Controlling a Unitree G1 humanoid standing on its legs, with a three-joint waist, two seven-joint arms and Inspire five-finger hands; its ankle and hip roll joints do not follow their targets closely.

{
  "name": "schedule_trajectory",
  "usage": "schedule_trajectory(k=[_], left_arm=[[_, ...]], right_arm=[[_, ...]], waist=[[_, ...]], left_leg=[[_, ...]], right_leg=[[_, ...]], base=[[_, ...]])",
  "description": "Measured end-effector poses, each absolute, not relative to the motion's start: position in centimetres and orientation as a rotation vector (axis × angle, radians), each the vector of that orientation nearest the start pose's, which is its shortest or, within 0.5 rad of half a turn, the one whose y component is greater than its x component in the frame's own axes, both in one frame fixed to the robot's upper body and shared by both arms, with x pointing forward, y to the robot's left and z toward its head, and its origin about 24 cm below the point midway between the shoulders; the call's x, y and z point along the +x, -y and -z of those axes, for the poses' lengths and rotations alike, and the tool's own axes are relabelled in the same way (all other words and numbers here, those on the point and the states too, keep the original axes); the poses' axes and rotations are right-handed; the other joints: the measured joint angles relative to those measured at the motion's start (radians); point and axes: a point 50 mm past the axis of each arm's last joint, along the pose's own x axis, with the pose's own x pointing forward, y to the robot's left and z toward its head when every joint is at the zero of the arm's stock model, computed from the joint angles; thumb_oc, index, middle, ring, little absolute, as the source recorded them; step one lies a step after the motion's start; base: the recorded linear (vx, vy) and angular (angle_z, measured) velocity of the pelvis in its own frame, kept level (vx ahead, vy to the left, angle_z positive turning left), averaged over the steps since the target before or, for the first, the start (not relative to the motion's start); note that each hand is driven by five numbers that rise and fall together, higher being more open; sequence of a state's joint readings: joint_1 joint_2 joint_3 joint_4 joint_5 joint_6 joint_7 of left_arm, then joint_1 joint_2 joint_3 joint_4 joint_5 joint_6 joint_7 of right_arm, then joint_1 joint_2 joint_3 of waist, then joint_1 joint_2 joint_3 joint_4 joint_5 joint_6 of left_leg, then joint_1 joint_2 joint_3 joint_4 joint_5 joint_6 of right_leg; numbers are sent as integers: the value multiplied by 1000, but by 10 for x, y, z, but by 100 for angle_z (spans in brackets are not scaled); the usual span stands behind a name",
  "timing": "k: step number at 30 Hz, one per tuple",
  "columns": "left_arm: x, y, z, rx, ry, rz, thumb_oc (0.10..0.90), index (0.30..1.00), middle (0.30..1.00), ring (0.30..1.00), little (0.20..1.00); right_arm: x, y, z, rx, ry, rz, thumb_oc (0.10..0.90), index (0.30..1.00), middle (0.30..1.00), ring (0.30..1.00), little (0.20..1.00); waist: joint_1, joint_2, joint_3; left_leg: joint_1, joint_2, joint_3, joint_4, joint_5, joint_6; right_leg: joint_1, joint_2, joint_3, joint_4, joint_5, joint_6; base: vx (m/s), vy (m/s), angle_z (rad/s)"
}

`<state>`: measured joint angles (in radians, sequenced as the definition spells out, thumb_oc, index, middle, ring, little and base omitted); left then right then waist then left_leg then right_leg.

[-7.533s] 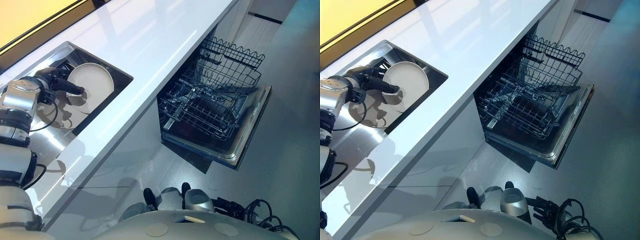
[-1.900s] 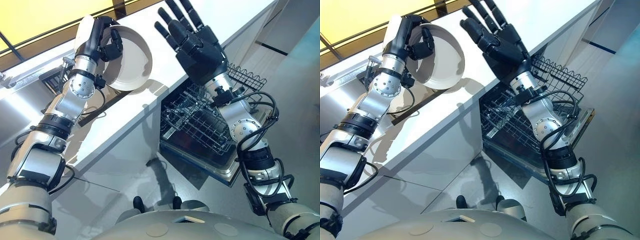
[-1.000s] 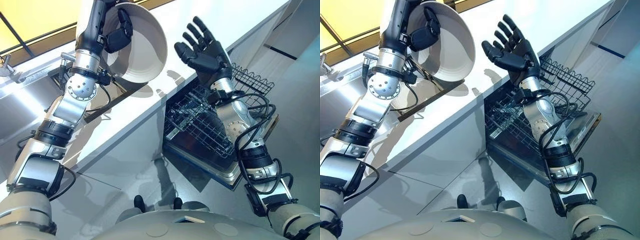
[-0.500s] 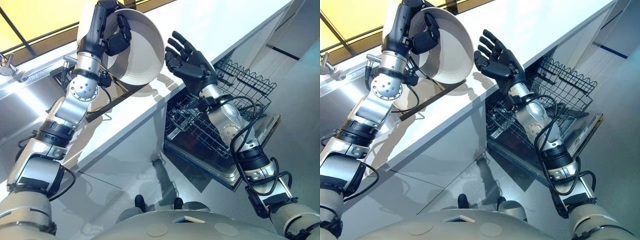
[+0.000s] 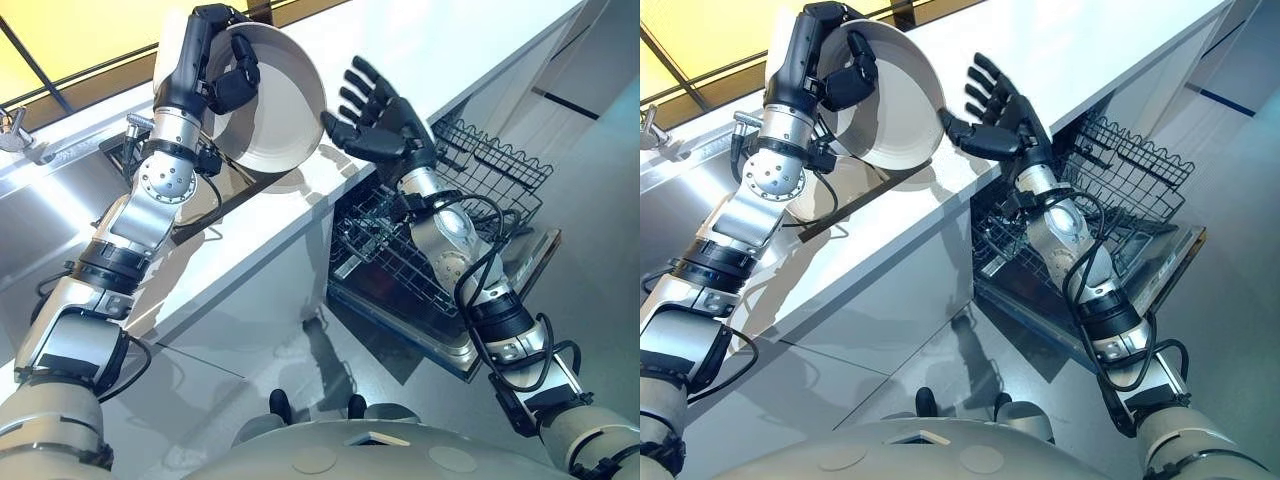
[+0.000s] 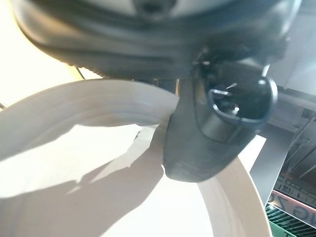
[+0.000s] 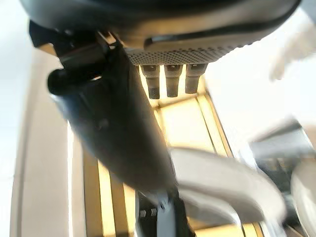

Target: Pick up plates and place into dishwasher.

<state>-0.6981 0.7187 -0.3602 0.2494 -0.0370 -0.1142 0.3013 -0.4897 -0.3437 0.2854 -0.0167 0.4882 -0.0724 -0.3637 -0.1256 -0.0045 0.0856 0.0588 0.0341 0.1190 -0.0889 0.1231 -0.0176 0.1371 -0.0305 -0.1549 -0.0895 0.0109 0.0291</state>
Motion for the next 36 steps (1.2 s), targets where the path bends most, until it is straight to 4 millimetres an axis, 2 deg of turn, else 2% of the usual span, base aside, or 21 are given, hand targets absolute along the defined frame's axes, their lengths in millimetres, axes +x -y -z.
schedule_trajectory(k=[4,7,10,13,15,17,18,20,22,23,26,31,36], left_arm=[[347,-195,-213,704,557,-65,100,300,300,300,200],[347,-196,-213,706,544,-70,100,300,300,300,200],[349,-198,-211,712,514,-84,100,300,300,300,200],[349,-199,-209,717,491,-94,100,300,300,300,200],[349,-199,-209,717,491,-94,100,300,300,300,200],[349,-200,-207,715,487,-94,100,300,300,300,200],[349,-201,-206,715,484,-92,100,300,300,300,200],[346,-201,-201,709,488,-79,100,300,300,300,200],[346,-200,-199,705,488,-67,100,300,300,300,200],[346,-199,-199,701,495,-63,100,300,300,300,200],[346,-198,-200,699,500,-61,100,300,300,300,200],[346,-198,-200,698,501,-59,100,300,300,300,200],[344,-192,-201,675,540,-35,100,300,300,300,200]], right_arm=[[306,159,-209,162,660,228,800,900,900,900,900],[300,175,-233,128,820,410,800,900,900,900,900],[283,183,-260,86,1040,559,800,900,900,900,900],[268,184,-286,102,1193,546,800,900,900,900,900],[267,184,-292,124,1180,453,800,900,900,900,900],[277,182,-287,278,1037,222,800,900,900,900,900],[282,180,-283,307,987,173,800,900,900,900,900],[292,172,-262,540,806,-30,800,900,900,900,900],[298,161,-240,621,675,-97,800,900,900,900,900],[301,155,-228,622,606,-122,800,900,900,900,900],[307,143,-210,582,492,-157,800,900,900,900,900],[309,141,-207,508,480,-153,800,900,900,900,900],[310,141,-205,455,479,-144,800,900,900,900,900]], waist=[[-3,10,2],[-11,18,1],[-17,35,2],[-22,47,1],[-23,48,0],[-28,48,0],[-29,48,0],[-31,48,0],[-30,48,0],[-30,48,0],[-28,48,0],[-7,47,1],[-7,46,1]], left_leg=[[0,-1,0,0,0,0],[1,-1,-2,0,0,0],[2,0,-7,0,0,0],[5,1,-10,0,0,0],[6,1,-11,-1,0,0],[8,2,-13,-2,1,0],[8,2,-14,-4,1,0],[8,2,-14,-4,1,0],[5,2,-19,-3,1,0],[3,0,-22,-1,2,1],[1,-3,-23,0,3,2],[-1,-2,-24,0,3,1],[-1,-3,-27,-1,3,2]], right_leg=[[1,-1,2,0,0,0],[3,0,2,0,0,0],[5,0,1,0,0,0],[8,2,1,0,0,0],[9,3,1,1,0,0],[10,4,0,2,0,0],[10,4,-1,2,0,0],[11,4,-1,2,0,0],[10,4,-6,2,0,0],[9,3,-9,2,0,0],[10,1,-15,2,0,0],[10,1,-16,1,0,0],[10,3,-16,1,0,0]], base=[[39,30,0],[44,21,0],[23,10,1],[0,0,0],[0,0,0],[-17,4,0],[0,0,0],[0,0,0],[0,2,6],[4,3,9],[10,0,6],[-1,-3,4],[0,0,0]])
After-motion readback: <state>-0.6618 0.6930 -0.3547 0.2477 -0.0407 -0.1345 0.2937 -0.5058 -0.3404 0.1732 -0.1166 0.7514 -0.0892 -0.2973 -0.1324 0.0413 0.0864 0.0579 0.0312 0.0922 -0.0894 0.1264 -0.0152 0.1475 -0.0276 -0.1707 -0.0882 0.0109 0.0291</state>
